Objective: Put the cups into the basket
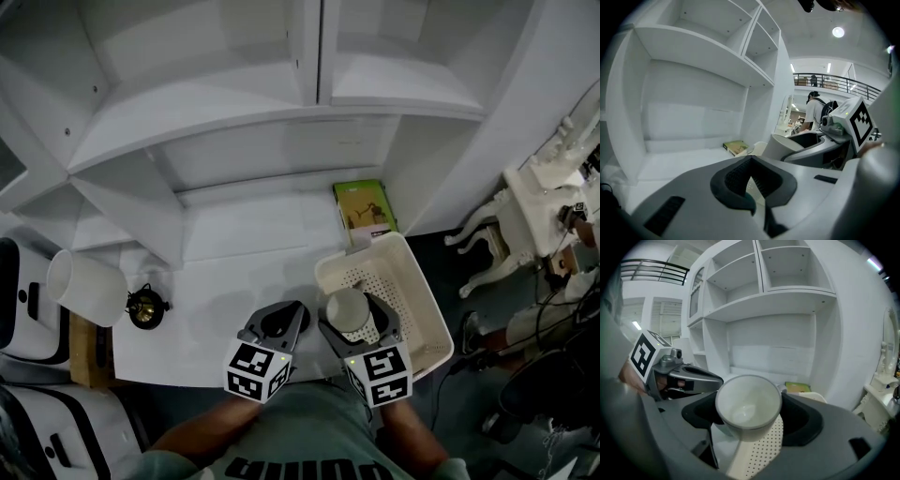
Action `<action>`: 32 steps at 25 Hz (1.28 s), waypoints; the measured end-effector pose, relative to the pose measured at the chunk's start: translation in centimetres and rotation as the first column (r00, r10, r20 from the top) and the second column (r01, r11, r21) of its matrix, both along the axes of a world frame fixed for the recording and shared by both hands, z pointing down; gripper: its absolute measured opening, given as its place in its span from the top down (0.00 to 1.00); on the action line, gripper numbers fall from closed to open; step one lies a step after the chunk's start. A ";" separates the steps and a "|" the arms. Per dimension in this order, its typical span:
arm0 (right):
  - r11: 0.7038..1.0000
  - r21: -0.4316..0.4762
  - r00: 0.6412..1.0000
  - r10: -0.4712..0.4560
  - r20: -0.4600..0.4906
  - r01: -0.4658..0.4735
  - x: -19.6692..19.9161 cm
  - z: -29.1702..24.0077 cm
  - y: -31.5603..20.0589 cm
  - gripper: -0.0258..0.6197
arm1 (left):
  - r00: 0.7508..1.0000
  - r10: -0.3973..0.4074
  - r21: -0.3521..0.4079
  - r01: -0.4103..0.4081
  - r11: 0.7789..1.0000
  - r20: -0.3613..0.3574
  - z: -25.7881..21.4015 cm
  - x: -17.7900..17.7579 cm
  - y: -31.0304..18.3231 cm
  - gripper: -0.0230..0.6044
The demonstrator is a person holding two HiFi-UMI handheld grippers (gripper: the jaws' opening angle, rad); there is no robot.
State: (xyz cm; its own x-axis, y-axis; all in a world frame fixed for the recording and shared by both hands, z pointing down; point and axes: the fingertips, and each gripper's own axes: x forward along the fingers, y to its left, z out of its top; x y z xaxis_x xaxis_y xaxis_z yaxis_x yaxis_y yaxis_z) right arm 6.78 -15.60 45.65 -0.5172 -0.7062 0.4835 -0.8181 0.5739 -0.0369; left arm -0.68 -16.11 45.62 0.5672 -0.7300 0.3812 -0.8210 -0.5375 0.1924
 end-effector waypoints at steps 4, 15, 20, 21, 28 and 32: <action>1.000 -0.001 1.000 0.025 0.006 -0.025 2.1 0.4 -1.9 0.36 | 1.000 0.015 -0.004 -0.015 1.000 0.017 -0.1 2.1 -1.1 0.95; 0.995 -0.018 0.995 0.093 -0.036 -0.094 6.8 3.5 -6.4 0.36 | 0.997 0.076 -0.051 -0.075 0.996 0.030 0.9 7.5 -3.3 0.95; 0.991 -0.016 0.988 0.130 -0.084 -0.132 8.9 5.9 -8.4 0.36 | 0.994 0.092 -0.090 -0.087 0.992 0.056 2.0 9.0 -4.1 0.95; 0.990 -0.022 0.987 0.136 -0.087 -0.138 9.2 6.3 -8.6 0.36 | 0.994 0.091 -0.098 -0.085 0.992 0.059 2.2 9.2 -4.2 0.95; 0.984 -0.074 0.983 0.157 -0.095 -0.164 10.0 9.1 -9.8 0.36 | 0.997 0.060 -0.147 -0.052 0.988 0.053 3.6 9.7 -5.6 0.95; 0.979 -0.098 0.980 0.169 -0.107 -0.180 10.5 10.9 -10.5 0.36 | 0.998 0.046 -0.170 -0.036 0.985 0.053 4.2 10.0 -6.3 0.95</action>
State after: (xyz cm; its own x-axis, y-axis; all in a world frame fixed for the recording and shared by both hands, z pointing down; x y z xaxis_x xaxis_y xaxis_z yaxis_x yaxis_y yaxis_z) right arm 17.29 -26.08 56.53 -0.3373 -0.7234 0.6024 -0.9080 0.4188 -0.0054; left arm 9.29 -22.42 49.82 0.5695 -0.6290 0.5292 -0.8110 -0.5349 0.2369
